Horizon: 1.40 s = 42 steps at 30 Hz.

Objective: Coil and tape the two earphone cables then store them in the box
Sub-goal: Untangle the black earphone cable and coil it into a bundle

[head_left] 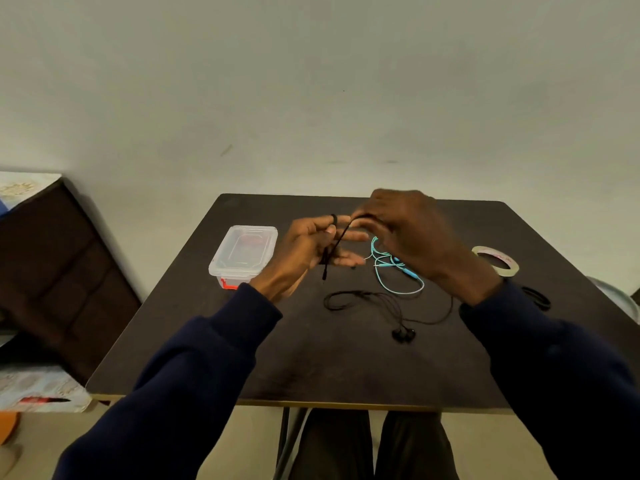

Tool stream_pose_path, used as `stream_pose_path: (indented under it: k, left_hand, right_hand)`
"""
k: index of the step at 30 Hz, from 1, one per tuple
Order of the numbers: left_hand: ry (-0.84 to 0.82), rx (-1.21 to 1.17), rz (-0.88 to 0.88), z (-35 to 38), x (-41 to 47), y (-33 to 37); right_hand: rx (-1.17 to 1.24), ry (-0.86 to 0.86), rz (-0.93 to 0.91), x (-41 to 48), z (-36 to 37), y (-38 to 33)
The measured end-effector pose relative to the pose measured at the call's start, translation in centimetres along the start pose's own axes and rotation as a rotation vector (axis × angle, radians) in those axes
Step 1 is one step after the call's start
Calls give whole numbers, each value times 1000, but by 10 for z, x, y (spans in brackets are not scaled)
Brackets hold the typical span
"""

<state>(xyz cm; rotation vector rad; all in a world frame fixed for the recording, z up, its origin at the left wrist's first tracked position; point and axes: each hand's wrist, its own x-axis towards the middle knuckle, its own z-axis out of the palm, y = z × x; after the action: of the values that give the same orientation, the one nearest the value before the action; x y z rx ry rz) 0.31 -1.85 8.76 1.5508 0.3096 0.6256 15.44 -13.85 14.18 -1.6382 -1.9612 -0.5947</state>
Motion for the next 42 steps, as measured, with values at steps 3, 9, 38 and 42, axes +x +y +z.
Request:
stream_pose_path:
  k: [3, 9, 38, 42]
  left_hand:
    - [-105, -36, -42, 2, -5, -4]
    - [-149, -383, -45, 8, -9, -9]
    - [-225, -518, -222, 5, -28, -10]
    - [-187, -740, -81, 2, -21, -2]
  right_hand:
    - [333, 55, 168, 7, 11, 16]
    - [732, 81, 439, -9, 56, 22]
    - [689, -9, 406, -16, 47, 28]
    - [935, -42, 559, -28, 75, 12]
